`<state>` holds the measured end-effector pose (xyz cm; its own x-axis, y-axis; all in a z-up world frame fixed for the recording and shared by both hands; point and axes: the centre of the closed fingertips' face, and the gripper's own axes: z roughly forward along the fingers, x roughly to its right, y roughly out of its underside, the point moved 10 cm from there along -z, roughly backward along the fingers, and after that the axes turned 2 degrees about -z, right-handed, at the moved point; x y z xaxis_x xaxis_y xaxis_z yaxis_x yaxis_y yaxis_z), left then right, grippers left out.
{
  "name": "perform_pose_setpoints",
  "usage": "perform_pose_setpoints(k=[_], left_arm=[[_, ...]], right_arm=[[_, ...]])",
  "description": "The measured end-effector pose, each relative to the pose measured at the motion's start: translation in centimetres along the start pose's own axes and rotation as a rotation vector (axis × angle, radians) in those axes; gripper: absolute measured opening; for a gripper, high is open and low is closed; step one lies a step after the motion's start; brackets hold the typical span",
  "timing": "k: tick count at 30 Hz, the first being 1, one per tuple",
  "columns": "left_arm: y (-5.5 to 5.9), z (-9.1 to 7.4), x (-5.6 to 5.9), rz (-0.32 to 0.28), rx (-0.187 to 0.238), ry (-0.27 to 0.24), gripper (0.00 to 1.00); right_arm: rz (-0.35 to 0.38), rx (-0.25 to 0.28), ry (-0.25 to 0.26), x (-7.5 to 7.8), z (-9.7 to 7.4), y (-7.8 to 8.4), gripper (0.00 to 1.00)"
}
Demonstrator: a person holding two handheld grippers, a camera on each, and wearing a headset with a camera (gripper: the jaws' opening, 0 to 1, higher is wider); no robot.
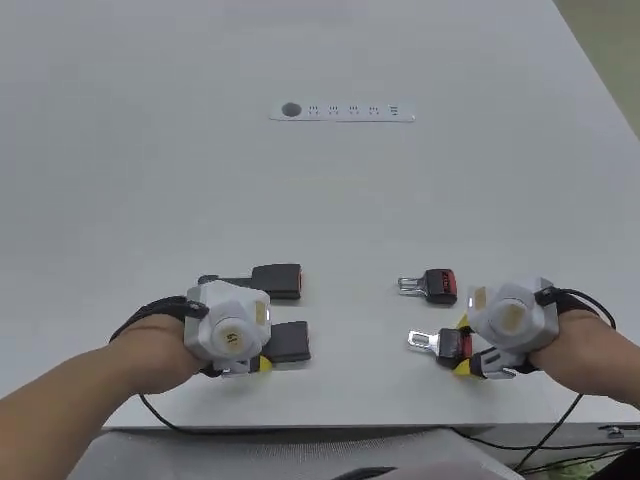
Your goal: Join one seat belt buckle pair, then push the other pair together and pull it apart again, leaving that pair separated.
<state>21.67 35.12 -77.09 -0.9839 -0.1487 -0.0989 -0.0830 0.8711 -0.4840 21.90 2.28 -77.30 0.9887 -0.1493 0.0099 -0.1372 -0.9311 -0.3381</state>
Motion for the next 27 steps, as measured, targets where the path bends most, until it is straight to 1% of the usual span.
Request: perform_pose_setpoints(k=[1,2,6,7,10,13,17,20,21,23,27], left_arm=[[0.08,0.13,-0.09,0.020,-0.004,0.005,0.32],[0.08,0.20,-0.11,0.028,-0.006,0.008,0.32],[0.19,0.41,-0.43,0.039,-0.013,0.028,0.31],[0.15,0.37,-0.35,0.044,-0.016,0.031,0.31],[0.11,0.47,-0.45,0.047,-0.023,0.042,0.31],[-0.13,0.56,-0.65,0.052,-0.039,0.057,0.31],[-0.40,0.65,-0.67,0.038,-0.055,0.072,0.32],[-0.31,0.67,-0.70,0.035,-0.057,0.077,0.32],[-0.32,0.65,-0.71,0.036,-0.056,0.079,0.32],[-0.34,0.58,-0.71,0.038,-0.054,0.081,0.32],[-0.42,0.56,-0.77,0.044,-0.056,0.085,0.32]], right_arm=[[-0.011,-0.002,-0.002,-0.02,0.00,-0.01,0.34],[-0.012,-0.005,-0.002,-0.02,-0.01,-0.03,0.34],[-0.014,-0.011,-0.004,0.02,-0.01,-0.06,0.34],[-0.023,-0.012,-0.006,0.02,-0.03,-0.05,0.34],[-0.036,-0.012,-0.012,0.08,-0.06,0.02,0.34],[-0.044,-0.012,-0.013,0.08,-0.07,0.05,0.35],[-0.058,-0.012,-0.015,0.09,-0.11,0.09,0.35],[-0.069,-0.017,-0.019,0.18,-0.11,-0.02,0.35],[-0.084,-0.020,-0.023,0.22,-0.11,-0.07,0.35],[-0.085,-0.027,-0.027,0.25,-0.09,-0.25,0.35],[-0.110,-0.048,-0.035,0.27,-0.03,-0.60,0.35]])
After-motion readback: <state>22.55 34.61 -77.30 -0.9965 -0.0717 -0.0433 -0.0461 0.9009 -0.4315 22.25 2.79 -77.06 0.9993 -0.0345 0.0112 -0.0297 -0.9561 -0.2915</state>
